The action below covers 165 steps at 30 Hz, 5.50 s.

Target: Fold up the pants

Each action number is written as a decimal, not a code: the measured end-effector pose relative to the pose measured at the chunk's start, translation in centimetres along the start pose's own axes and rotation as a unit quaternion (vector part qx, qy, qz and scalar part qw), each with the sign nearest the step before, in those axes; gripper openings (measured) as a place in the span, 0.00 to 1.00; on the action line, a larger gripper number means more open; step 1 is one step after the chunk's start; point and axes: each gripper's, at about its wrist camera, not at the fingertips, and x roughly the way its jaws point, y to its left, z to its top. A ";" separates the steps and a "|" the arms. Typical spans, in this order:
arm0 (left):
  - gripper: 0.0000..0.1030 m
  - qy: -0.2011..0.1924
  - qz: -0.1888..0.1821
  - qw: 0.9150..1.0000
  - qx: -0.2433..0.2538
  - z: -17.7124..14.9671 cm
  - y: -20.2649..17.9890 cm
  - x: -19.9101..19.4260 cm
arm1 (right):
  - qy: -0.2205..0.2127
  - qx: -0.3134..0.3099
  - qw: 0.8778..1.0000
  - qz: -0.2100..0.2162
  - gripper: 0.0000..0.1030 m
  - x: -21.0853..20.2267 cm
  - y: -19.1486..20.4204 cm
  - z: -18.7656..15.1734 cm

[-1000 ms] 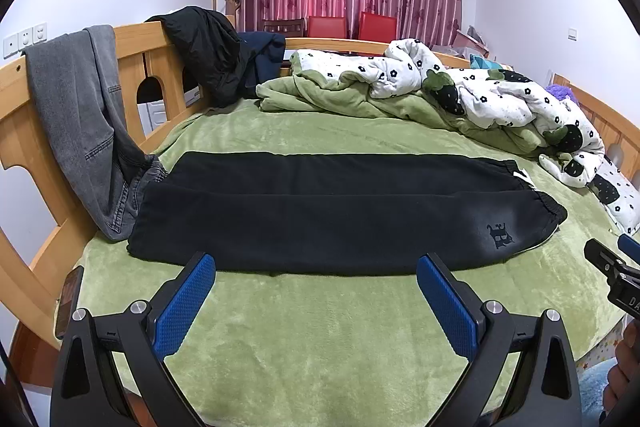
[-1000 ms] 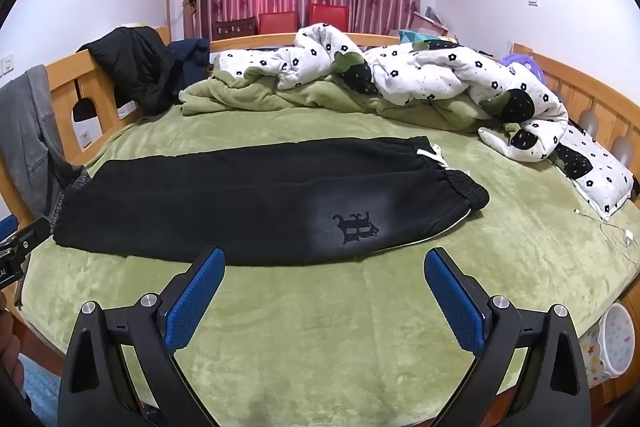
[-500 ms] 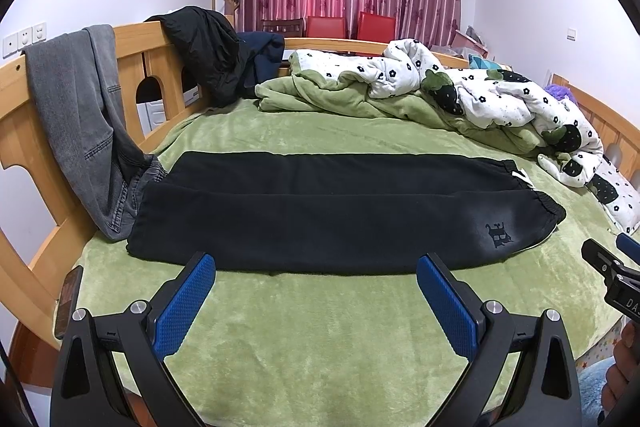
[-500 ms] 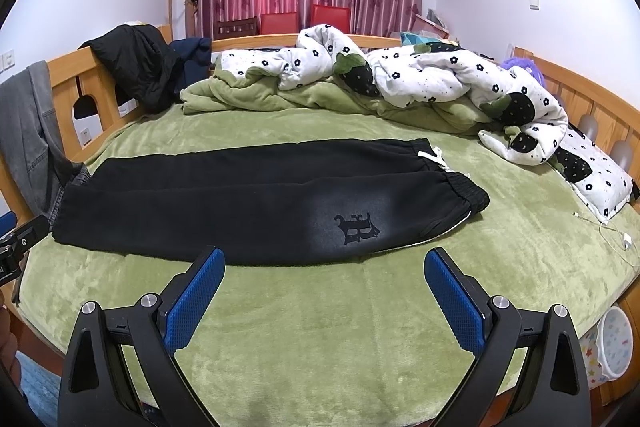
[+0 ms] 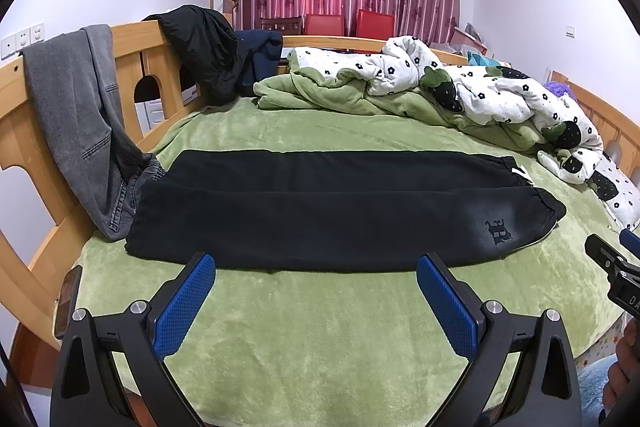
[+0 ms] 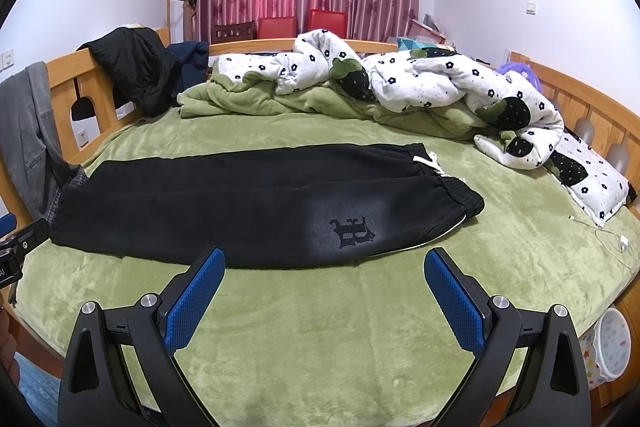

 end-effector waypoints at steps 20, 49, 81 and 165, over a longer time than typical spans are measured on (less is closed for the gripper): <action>0.99 0.020 -0.004 0.999 0.030 0.0 -0.6 1.3 | -0.003 0.011 0.999 0.035 0.96 -0.6 -1.8 0.0; 0.70 0.110 -0.082 0.953 -0.270 -6.1 14.1 24.8 | 0.137 0.255 0.950 0.115 0.62 27.2 -13.4 -5.2; 0.20 0.096 0.026 0.986 -0.135 11.5 10.5 39.9 | 0.098 0.153 0.981 0.072 0.33 44.7 -7.8 11.7; 0.29 0.114 -0.045 0.992 -0.042 -8.4 2.6 12.3 | 0.122 0.209 0.968 -0.070 0.44 14.8 -23.2 -4.0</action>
